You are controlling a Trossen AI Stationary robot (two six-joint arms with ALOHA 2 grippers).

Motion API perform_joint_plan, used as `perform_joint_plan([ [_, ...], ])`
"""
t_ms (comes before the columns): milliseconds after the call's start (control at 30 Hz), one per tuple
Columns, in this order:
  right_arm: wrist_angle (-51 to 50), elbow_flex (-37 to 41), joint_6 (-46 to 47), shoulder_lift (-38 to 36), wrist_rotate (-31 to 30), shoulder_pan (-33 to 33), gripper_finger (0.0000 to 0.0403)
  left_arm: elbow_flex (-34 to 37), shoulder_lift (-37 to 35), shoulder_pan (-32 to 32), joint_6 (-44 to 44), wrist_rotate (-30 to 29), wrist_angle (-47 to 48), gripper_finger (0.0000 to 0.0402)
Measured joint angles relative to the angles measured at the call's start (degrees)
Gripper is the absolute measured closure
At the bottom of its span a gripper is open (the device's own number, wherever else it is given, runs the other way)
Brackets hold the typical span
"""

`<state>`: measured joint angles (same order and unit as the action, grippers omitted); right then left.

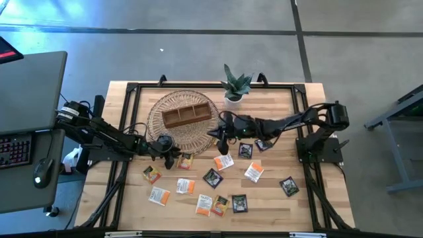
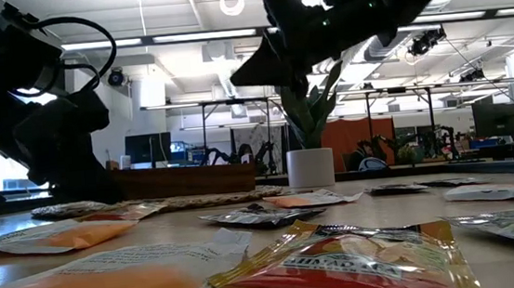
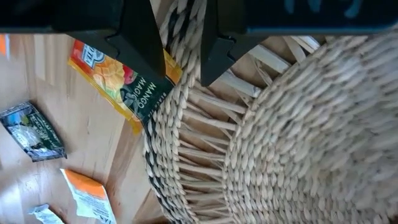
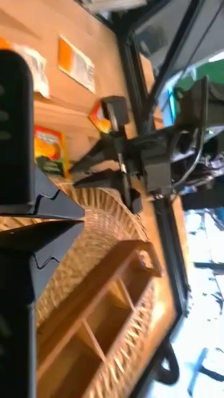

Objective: Pick & Place Tea
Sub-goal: Put the yellow tea bag into the middle section of the wooden organizer

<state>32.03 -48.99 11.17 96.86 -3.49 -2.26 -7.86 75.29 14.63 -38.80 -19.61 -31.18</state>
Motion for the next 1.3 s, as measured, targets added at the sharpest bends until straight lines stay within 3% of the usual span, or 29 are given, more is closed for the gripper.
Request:
perform_joint_plan([
  [200, 2.9, 1.1, -2.2, 1.3, -5.5, 0.6, 0.0382, 0.0, 0.0, 0.0, 0.2, -0.5, -0.6, 0.0279],
  [333, 3.1, 1.2, -1.7, 1.5, 1.0, 0.3, 0.0385, 0.0, 0.0, 0.0, 4.3, -0.2, -1.2, 0.0251],
  [433, 4.4, 1.2, 2.4, 1.5, -1.5, 0.2, 0.0392, 0.0, 0.0, 0.0, 8.8, 1.8, -4.8, 0.0229],
  [533, 4.8, 1.2, 0.2, 1.5, -1.2, 0.4, 0.0398, 0.0, 0.0, 0.0, 14.0, 5.7, -9.3, 0.0211],
  [700, 6.5, 1.1, 0.3, 1.6, 3.4, 1.3, 0.0400, 0.0, 0.0, 0.0, 15.0, 6.1, -9.3, 0.0193],
  [867, 10.2, -1.7, 3.7, 6.9, 5.8, 3.2, 0.0382, 0.0, -0.2, -0.2, 12.9, 0.7, -7.3, 0.0192],
  [1033, 9.1, -9.6, 2.1, 15.3, 8.6, 4.3, 0.0339, 0.0, 0.6, -2.7, 8.5, 6.2, -4.3, 0.0192],
  [1300, -14.8, -22.6, 7.8, 22.8, 5.2, 4.8, 0.0289, 0.0, 0.7, -4.5, 8.3, 6.5, -0.7, 0.0192],
])
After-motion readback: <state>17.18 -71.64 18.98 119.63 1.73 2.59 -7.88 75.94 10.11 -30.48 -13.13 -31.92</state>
